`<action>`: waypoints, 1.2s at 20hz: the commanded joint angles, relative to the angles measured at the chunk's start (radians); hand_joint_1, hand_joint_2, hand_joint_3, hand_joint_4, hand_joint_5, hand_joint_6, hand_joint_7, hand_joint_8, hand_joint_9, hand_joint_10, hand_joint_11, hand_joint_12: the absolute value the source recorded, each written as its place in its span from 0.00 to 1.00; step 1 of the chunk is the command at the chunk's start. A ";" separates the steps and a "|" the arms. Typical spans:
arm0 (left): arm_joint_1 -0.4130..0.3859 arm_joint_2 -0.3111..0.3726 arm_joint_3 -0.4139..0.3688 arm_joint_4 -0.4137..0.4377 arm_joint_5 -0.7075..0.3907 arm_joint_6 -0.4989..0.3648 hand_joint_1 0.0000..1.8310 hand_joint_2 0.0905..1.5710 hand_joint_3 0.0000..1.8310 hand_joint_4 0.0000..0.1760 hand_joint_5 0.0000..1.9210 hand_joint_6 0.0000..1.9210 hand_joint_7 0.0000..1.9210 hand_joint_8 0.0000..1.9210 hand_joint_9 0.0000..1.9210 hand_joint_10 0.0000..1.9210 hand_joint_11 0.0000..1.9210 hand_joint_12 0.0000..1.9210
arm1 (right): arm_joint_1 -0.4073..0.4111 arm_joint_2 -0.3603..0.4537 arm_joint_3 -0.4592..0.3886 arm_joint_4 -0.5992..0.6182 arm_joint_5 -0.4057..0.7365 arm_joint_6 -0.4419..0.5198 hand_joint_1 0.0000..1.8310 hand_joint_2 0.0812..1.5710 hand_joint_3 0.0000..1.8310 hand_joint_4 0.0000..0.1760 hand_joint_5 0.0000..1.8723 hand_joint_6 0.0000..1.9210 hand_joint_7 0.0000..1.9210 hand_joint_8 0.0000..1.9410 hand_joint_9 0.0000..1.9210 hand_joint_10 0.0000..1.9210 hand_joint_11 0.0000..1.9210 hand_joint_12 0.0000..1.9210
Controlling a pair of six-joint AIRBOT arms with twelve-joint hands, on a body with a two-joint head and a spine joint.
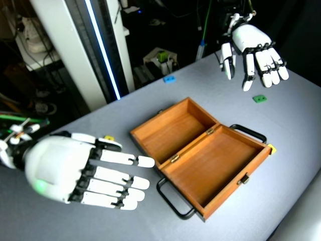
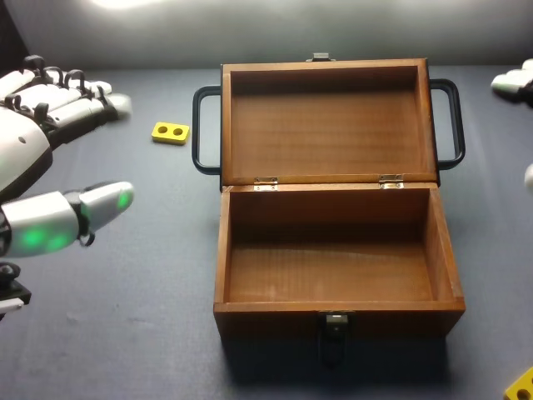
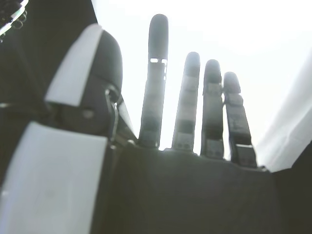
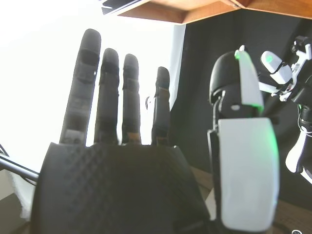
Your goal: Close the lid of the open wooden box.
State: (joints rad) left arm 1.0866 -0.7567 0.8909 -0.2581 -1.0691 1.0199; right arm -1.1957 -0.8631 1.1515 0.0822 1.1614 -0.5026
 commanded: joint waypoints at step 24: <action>-0.252 -0.210 0.294 0.018 0.446 0.024 0.00 0.68 0.00 0.00 0.00 0.00 0.00 0.00 0.00 0.00 0.00 0.10 | 0.097 -0.101 0.196 -0.016 -0.245 0.034 0.00 0.89 0.00 0.00 0.09 0.00 0.08 0.00 0.03 0.00 0.05 0.01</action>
State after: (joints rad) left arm 0.8448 -0.9680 1.1831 -0.2428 -0.5449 1.0435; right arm -1.1076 -0.9630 1.3460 0.0441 0.8310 -0.4755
